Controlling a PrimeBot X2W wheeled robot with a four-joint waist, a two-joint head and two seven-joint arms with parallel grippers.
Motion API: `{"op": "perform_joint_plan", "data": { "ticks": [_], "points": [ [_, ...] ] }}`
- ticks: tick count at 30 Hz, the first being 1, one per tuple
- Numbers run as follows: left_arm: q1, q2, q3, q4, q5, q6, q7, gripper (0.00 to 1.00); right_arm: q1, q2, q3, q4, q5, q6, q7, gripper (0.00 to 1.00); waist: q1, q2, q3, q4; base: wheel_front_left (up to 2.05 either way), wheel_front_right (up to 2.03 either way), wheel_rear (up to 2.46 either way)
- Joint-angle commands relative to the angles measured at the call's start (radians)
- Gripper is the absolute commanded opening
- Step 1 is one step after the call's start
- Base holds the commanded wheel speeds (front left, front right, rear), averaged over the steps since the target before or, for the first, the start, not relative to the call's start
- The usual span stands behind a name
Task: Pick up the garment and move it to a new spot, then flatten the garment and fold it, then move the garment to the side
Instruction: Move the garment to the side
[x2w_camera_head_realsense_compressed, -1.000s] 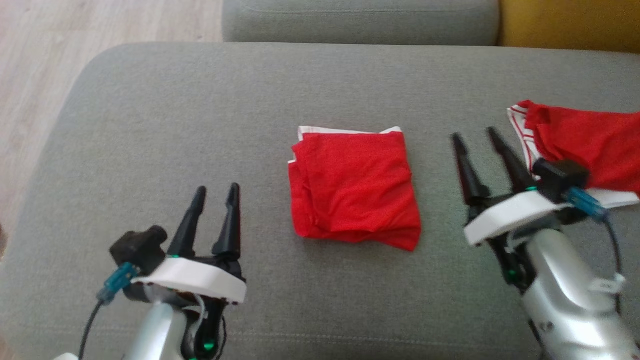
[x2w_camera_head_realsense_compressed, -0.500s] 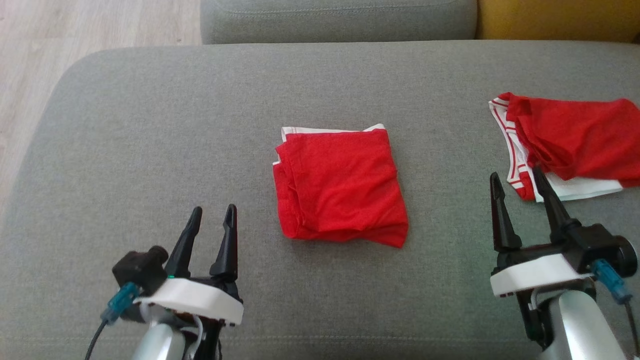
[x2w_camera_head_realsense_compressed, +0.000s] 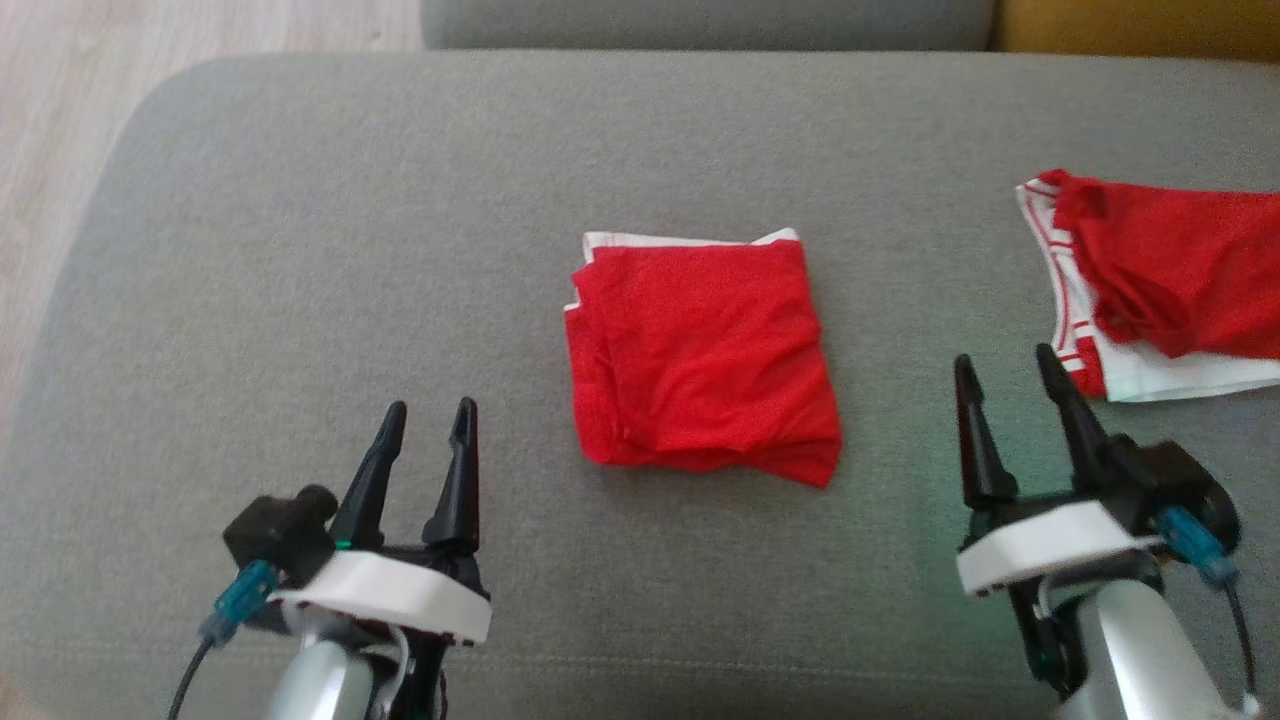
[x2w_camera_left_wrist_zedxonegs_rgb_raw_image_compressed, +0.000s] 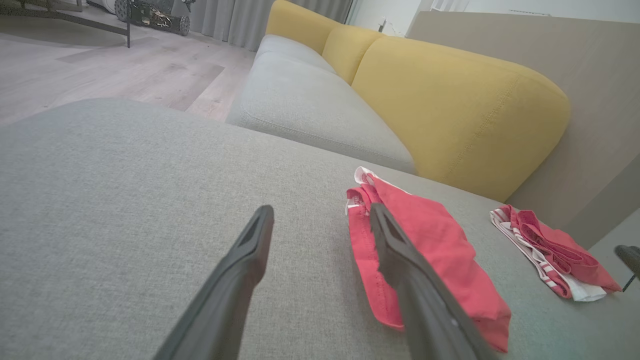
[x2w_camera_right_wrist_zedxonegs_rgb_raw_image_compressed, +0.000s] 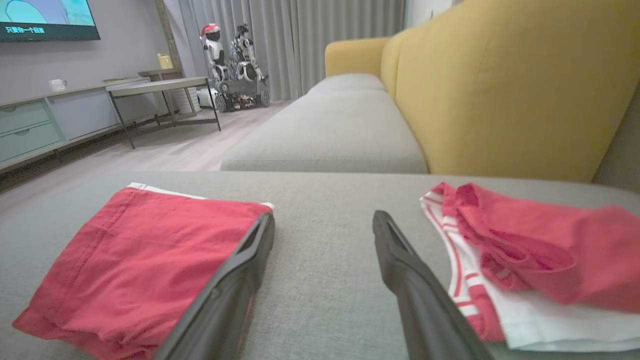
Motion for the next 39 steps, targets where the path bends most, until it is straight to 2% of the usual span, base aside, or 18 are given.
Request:
{"op": "perform_joint_plan", "data": {
  "ticks": [1,7,11,17,24,25,26,29,34,39],
  "points": [
    [-0.053,0.006,0.024,-0.035,0.006,-0.008,-0.012,1.0,-0.063,0.006,0.038,-0.014,0.027,-0.001,0.014,1.0,0.0,0.0,0.025,0.021,0.0,0.0,0.0],
    [-0.088,0.006,0.001,-0.032,-0.001,-0.015,-0.012,1.0,-0.152,0.007,0.105,0.099,0.15,-0.001,0.111,1.0,0.0,0.0,0.078,0.085,0.0,0.0,0.0],
    [-0.101,0.006,-0.013,-0.03,-0.008,-0.013,-0.012,1.0,-0.21,-0.011,0.149,0.191,0.183,-0.001,0.172,1.0,0.0,0.0,0.103,0.132,0.0,0.0,0.0],
    [-0.108,0.006,-0.013,-0.027,-0.015,-0.01,-0.012,1.0,-0.266,-0.027,0.132,0.308,0.188,-0.001,0.189,1.0,0.0,0.0,0.124,0.18,0.0,0.0,0.0],
    [-0.112,0.006,-0.02,-0.027,-0.021,-0.006,-0.012,1.0,-0.306,-0.017,0.115,0.396,0.199,-0.001,0.183,1.0,0.0,0.0,0.132,0.198,0.0,0.0,0.0],
    [-0.113,0.006,-0.02,-0.027,-0.022,-0.005,-0.012,1.0,-0.311,-0.016,0.123,0.406,0.2,-0.001,0.187,0.36,0.0,0.0,0.132,0.197,0.0,0.0,0.0],
    [-0.113,0.006,-0.02,-0.027,-0.022,-0.005,-0.012,1.0,-0.317,-0.017,0.134,0.414,0.197,-0.001,0.186,0.0,0.0,0.0,0.133,0.196,0.0,0.0,0.0],
    [-0.114,0.006,-0.016,-0.027,-0.02,-0.005,-0.012,1.0,-0.333,-0.027,0.17,0.427,0.172,-0.001,0.166,0.0,0.0,0.0,0.13,0.182,0.0,0.0,0.0],
    [-0.117,0.006,-0.013,-0.027,-0.01,-0.013,-0.012,1.0,-0.377,-0.1,0.254,0.424,-0.016,-0.001,0.079,0.0,0.0,0.0,0.118,0.123,0.0,0.0,0.0],
    [-0.122,0.006,-0.01,-0.035,-0.003,-0.018,-0.012,1.0,-0.407,-0.148,0.303,0.394,-0.099,-0.001,0.045,0.0,0.0,0.0,0.115,0.062,0.0,0.0,0.0]
  ]
}}
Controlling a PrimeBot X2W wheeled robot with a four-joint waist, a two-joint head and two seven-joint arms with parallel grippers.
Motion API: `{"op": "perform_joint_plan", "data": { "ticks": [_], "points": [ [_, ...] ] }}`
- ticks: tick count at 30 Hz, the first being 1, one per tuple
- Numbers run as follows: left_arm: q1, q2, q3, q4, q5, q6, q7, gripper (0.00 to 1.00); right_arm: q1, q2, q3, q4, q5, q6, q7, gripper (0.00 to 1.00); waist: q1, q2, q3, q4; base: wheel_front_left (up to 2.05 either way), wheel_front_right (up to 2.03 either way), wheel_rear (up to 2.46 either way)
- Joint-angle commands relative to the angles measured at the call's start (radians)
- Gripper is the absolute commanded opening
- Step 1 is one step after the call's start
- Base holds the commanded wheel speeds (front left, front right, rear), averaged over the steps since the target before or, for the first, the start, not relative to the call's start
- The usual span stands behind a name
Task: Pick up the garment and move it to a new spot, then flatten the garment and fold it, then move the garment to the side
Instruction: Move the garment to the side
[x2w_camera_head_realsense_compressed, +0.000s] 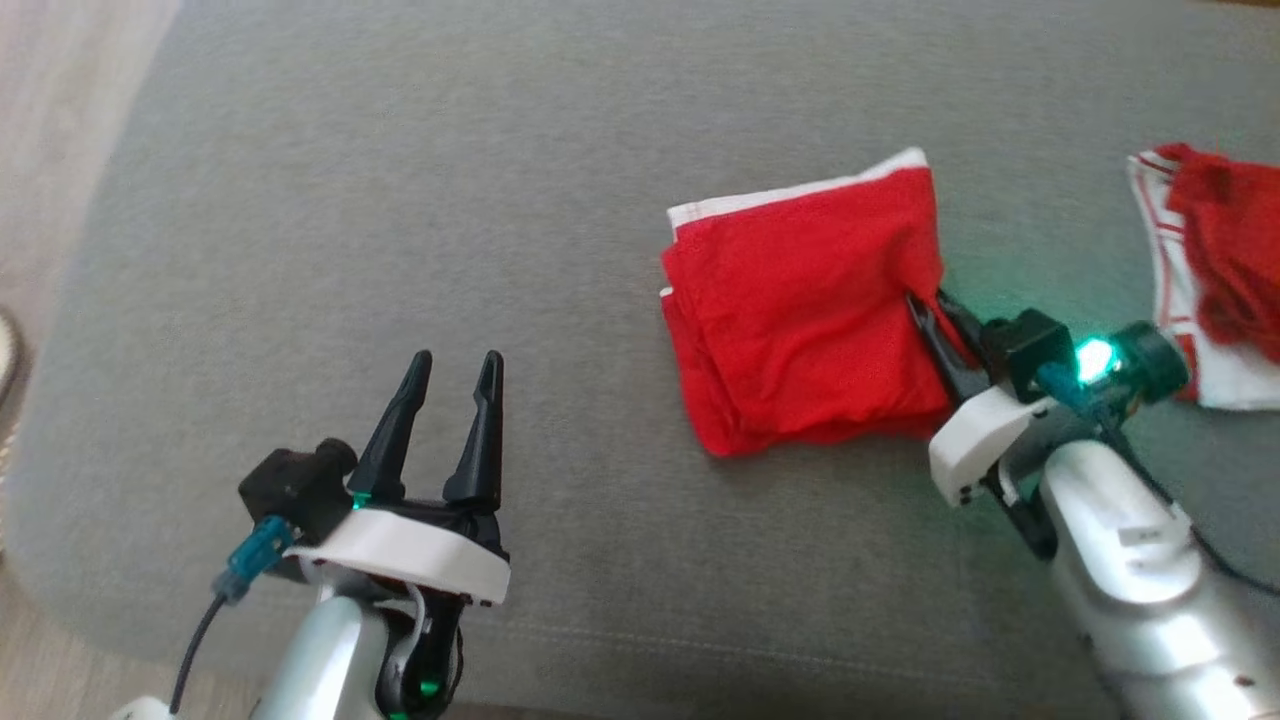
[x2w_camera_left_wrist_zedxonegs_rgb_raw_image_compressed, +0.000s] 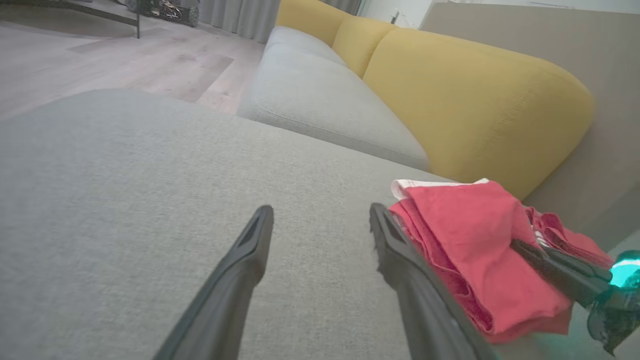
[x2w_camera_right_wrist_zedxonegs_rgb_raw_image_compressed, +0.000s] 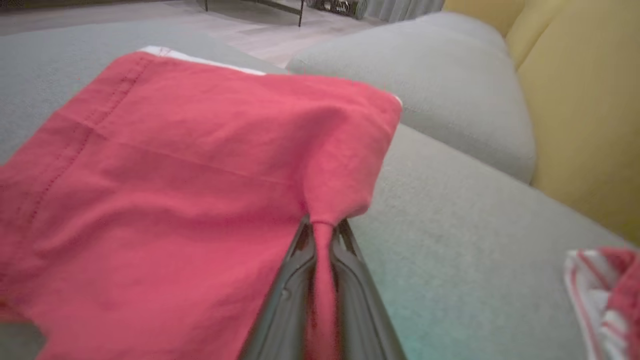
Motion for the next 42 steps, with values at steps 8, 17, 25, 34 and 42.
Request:
{"op": "perform_joint_plan", "data": {
  "ticks": [8,17,25,34,42],
  "points": [
    [-0.079,0.006,0.025,-0.059,0.034,-0.021,-0.012,1.0,-0.148,-0.165,0.14,-0.115,-0.01,-0.001,0.033,0.0,0.0,0.0,0.044,-0.163,0.0,0.0,0.0],
    [-0.164,0.006,0.009,-0.071,0.077,-0.05,-0.012,1.0,-0.329,-0.382,0.229,-0.158,0.116,-0.001,0.129,0.0,0.0,0.0,0.166,-0.273,0.0,0.0,0.0],
    [-0.214,0.006,0.033,-0.069,0.111,-0.071,-0.012,1.0,-0.383,-0.475,0.168,-0.113,0.167,-0.001,0.227,0.0,0.0,0.0,0.261,-0.313,0.0,0.0,0.0],
    [-0.242,0.006,0.051,-0.064,0.119,-0.082,-0.012,1.0,-0.363,-0.442,0.007,-0.057,0.168,-0.001,0.309,0.0,0.0,0.0,0.305,-0.305,0.0,0.0,0.0],
    [-0.247,0.006,0.062,-0.047,0.105,-0.085,-0.012,1.0,-0.334,-0.405,-0.075,-0.065,0.127,-0.001,0.299,1.0,0.0,0.0,0.274,-0.284,0.0,0.0,0.0]
  ]
}}
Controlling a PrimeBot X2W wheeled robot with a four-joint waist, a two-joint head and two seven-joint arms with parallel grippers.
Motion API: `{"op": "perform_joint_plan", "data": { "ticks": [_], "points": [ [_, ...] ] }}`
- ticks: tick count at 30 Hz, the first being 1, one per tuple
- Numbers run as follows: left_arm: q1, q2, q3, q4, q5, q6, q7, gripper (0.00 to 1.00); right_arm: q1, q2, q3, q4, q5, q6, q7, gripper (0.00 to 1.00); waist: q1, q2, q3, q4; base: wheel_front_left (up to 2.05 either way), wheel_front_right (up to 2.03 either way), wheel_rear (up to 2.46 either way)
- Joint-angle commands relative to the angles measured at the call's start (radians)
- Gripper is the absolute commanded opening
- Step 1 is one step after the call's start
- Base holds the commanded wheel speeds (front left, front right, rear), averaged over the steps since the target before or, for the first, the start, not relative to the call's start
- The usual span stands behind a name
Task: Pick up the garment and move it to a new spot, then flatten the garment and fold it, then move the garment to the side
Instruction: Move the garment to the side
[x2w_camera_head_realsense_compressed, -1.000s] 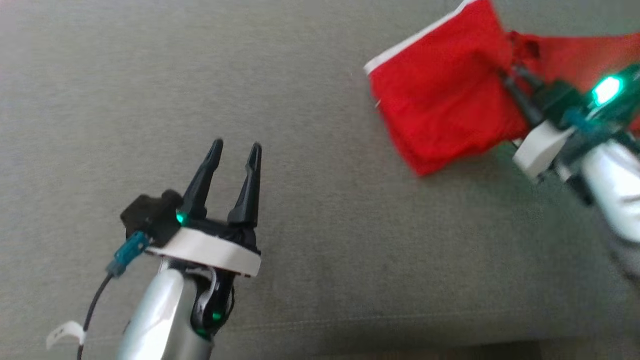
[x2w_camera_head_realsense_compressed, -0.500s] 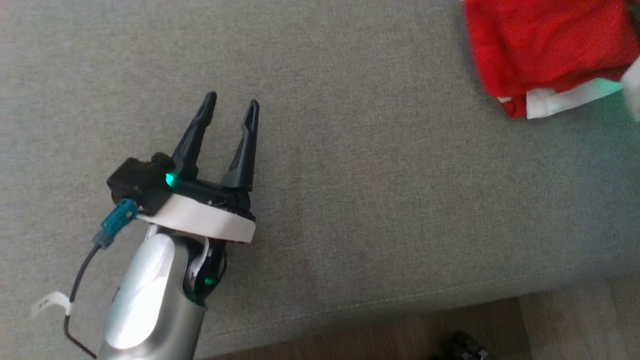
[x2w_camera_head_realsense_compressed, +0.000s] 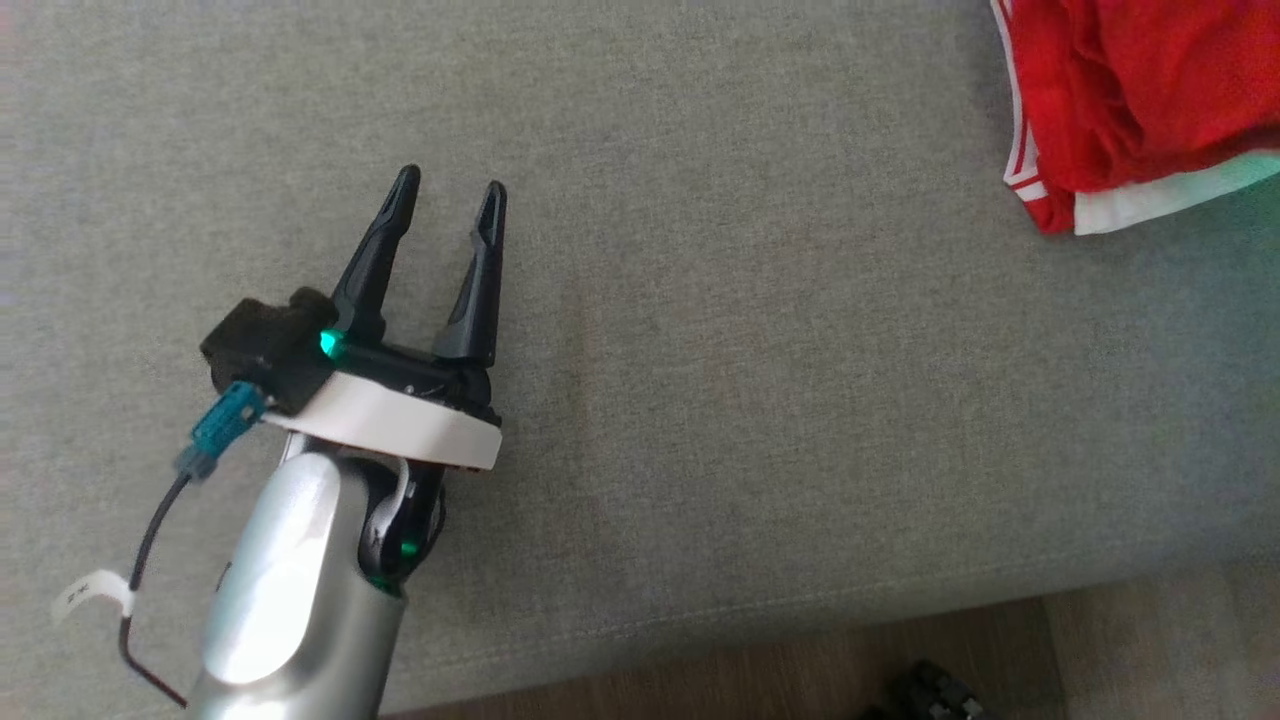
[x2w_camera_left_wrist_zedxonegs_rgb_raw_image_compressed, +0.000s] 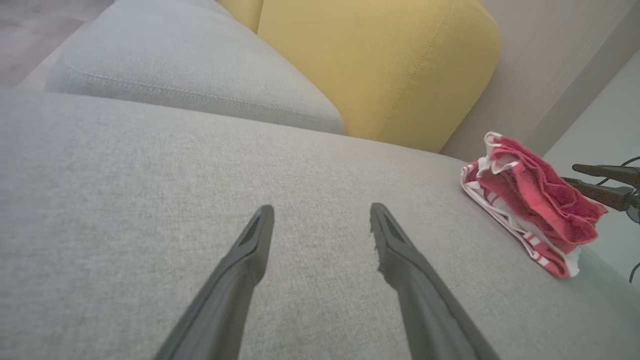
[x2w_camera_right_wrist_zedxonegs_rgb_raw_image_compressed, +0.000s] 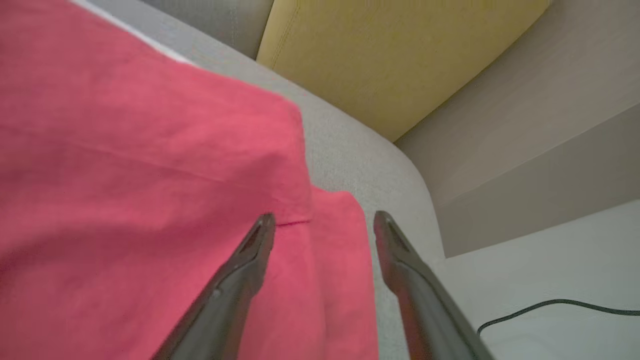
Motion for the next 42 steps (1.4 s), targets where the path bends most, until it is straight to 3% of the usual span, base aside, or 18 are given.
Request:
{"op": "perform_joint_plan", "data": {
  "ticks": [1,6,14,22,28,38,42],
  "points": [
    [-0.017,0.008,0.032,-0.028,-0.013,-0.005,-0.005,1.0,0.031,-0.009,-0.025,-0.03,-0.023,-0.001,-0.01,1.0,-0.0001,0.0,-0.03,0.011,0.0,0.0,0.0],
    [0.002,0.008,0.03,-0.024,-0.039,-0.005,-0.005,1.0,0.058,0.043,-0.046,-0.06,-0.047,-0.001,-0.029,1.0,-0.0001,0.0,-0.099,0.032,0.0,0.0,0.0],
    [0.069,0.008,0.037,-0.033,-0.079,0.027,-0.005,1.0,0.163,0.203,-0.055,-0.207,-0.001,-0.001,-0.125,1.0,-0.0001,0.0,-0.247,0.095,0.0,0.0,0.0],
    [0.164,0.008,0.032,-0.027,-0.082,0.059,-0.005,1.0,0.358,0.369,-0.14,-0.323,0.03,-0.001,-0.306,1.0,-0.0001,0.0,-0.375,0.153,0.0,0.0,0.0],
    [0.249,0.008,0.022,-0.001,-0.078,0.073,-0.005,1.0,0.538,0.488,-0.206,-0.366,0.001,-0.001,-0.37,1.0,-0.0001,0.0,-0.437,0.175,0.0,0.0,0.0],
    [0.313,0.008,0.04,-0.021,-0.005,0.078,-0.005,1.0,0.755,0.543,-0.246,-0.458,-0.114,-0.001,-0.401,1.0,-0.0001,0.0,-0.477,0.194,0.0,0.0,0.0],
    [0.324,0.008,0.048,-0.038,0.003,0.09,-0.005,1.0,0.778,0.545,-0.264,-0.485,-0.089,-0.001,-0.402,1.0,-0.0001,0.0,-0.475,0.192,0.0,0.0,0.0]
  ]
}}
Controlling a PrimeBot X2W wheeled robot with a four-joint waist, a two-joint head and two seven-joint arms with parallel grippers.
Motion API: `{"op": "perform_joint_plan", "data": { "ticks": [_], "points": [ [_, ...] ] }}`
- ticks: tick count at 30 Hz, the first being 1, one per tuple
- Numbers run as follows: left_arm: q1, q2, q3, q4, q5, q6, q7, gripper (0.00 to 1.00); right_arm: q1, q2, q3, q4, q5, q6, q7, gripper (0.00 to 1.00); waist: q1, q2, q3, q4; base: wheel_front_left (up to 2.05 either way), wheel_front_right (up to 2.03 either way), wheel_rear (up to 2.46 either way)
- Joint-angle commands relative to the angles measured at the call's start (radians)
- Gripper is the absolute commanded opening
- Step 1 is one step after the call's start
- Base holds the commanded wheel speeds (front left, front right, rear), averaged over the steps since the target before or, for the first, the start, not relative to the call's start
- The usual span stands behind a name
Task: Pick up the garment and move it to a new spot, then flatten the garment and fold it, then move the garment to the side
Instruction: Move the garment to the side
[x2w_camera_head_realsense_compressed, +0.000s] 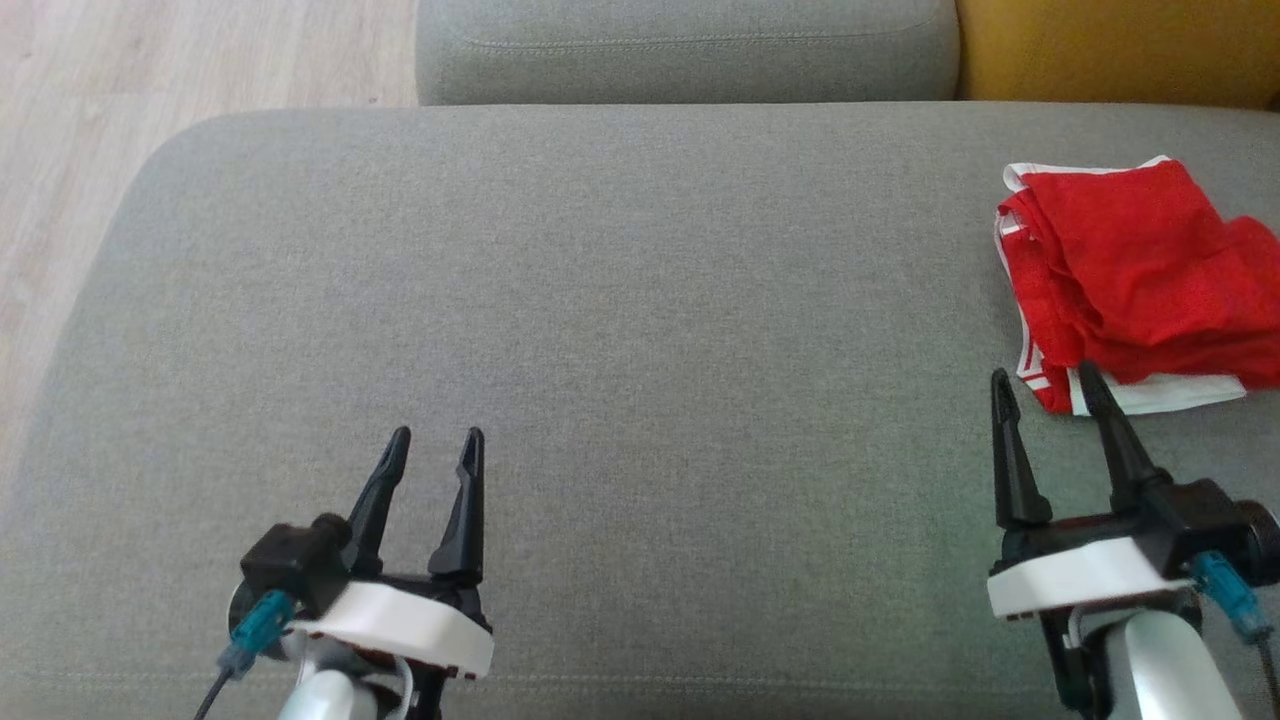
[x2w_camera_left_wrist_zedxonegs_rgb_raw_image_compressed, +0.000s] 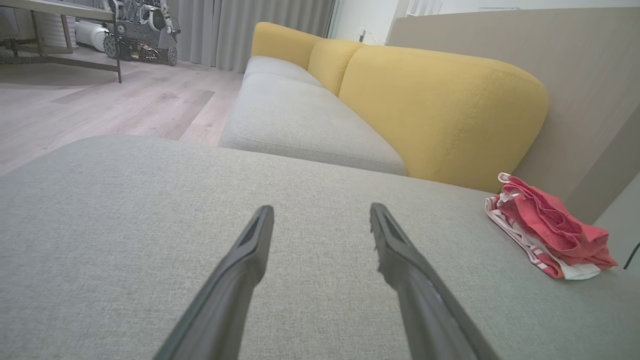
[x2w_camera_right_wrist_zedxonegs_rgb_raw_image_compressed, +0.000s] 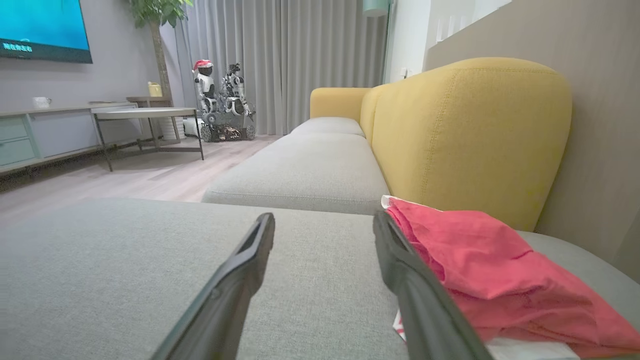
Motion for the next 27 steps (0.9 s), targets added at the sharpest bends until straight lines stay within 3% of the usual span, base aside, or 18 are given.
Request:
{"op": "perform_joint_plan", "data": {
  "ticks": [1,27],
  "points": [
    [-0.025,0.005,0.036,-0.043,0.004,0.005,-0.005,1.0,-0.019,-0.002,0.024,-0.058,0.02,-0.001,-0.012,1.0,0.0001,0.0,0.003,-0.004,0.0,0.0,0.0],
    [-0.006,0.005,0.09,-0.038,-0.077,-0.02,-0.005,1.0,-0.016,-0.002,0.057,-0.059,0.115,-0.001,-0.012,1.0,0.0001,0.0,-0.003,-0.013,0.0,0.0,0.0]
  ]
}}
